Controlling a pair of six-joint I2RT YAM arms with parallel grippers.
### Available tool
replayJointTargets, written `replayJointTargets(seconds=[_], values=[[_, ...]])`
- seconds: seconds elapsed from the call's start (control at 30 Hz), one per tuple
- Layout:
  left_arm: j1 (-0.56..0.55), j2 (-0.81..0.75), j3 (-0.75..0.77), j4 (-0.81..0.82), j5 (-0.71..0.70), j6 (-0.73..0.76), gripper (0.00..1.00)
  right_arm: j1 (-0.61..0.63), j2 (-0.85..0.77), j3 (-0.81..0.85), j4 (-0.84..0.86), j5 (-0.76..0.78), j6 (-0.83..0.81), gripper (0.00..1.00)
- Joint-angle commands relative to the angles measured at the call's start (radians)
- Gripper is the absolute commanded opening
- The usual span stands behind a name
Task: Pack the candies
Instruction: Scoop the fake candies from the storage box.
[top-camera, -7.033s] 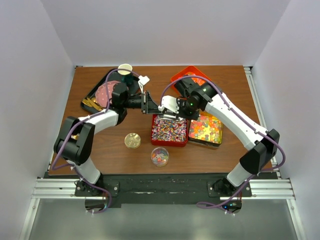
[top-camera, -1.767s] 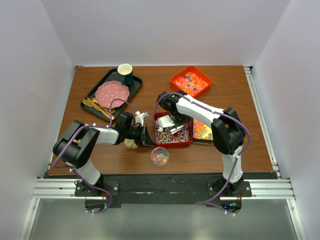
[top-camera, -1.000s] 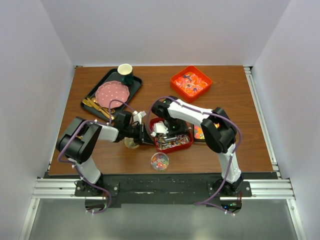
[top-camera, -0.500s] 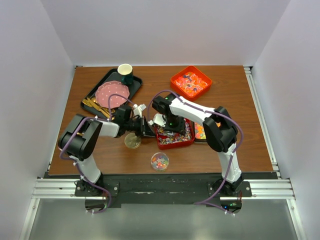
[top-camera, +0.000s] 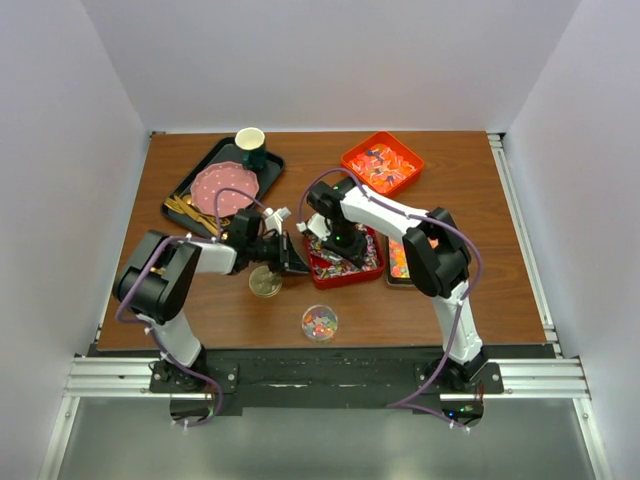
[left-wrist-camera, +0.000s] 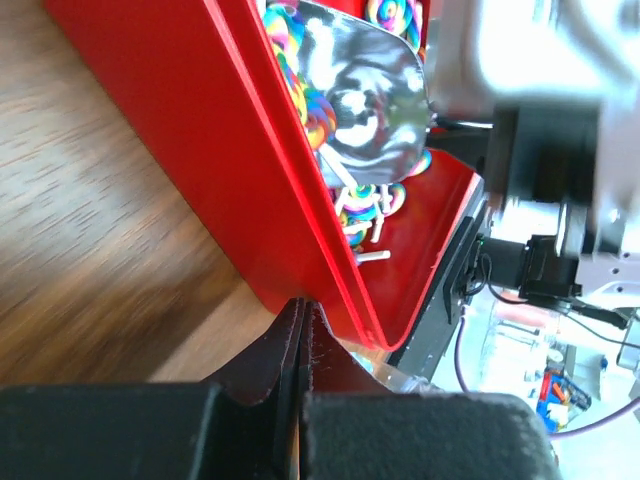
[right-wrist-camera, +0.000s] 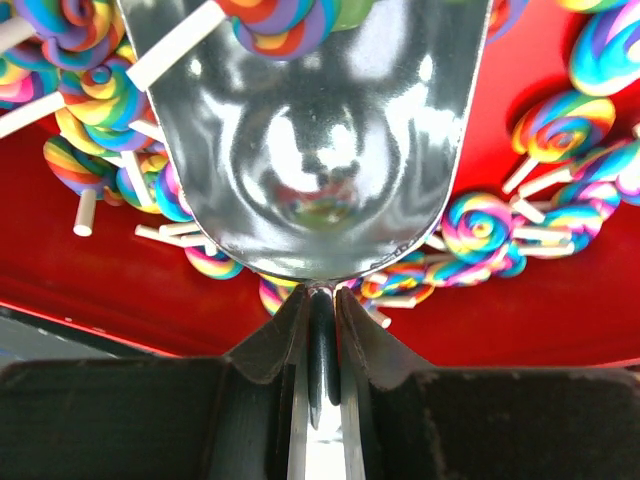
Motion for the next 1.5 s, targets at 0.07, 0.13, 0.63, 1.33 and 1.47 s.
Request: replayJointTargets(seconds=[0.07,0.13,0.63,1.33,1.47], values=[[0.119,-0.097,0.036,-0.13,0.013,0.085,0.0,-0.026,0.021,0.023,0.125,-0.122,0.06,0.0],[0.14,-0.116,0.027,-0.154,0.0,0.101,0.0,-0.026,0.032,0.05,0.115,-0.127,0.068,0.0],[0.195,-0.229,0.043,-0.222,0.008,0.193,0.0,-0.049,0.143,0.207,0.172,-0.128,0.08,0.0],[0.261,-0.28,0.191,-0.42,0.08,0.519,0.03,-0.113,-0.186,-0.187,0.562,-0.243,0.037,0.0],[0.278,-0.261,0.195,-0.44,0.066,0.566,0.03,-0.124,-0.223,-0.215,0.548,-0.257,0.014,0.0]])
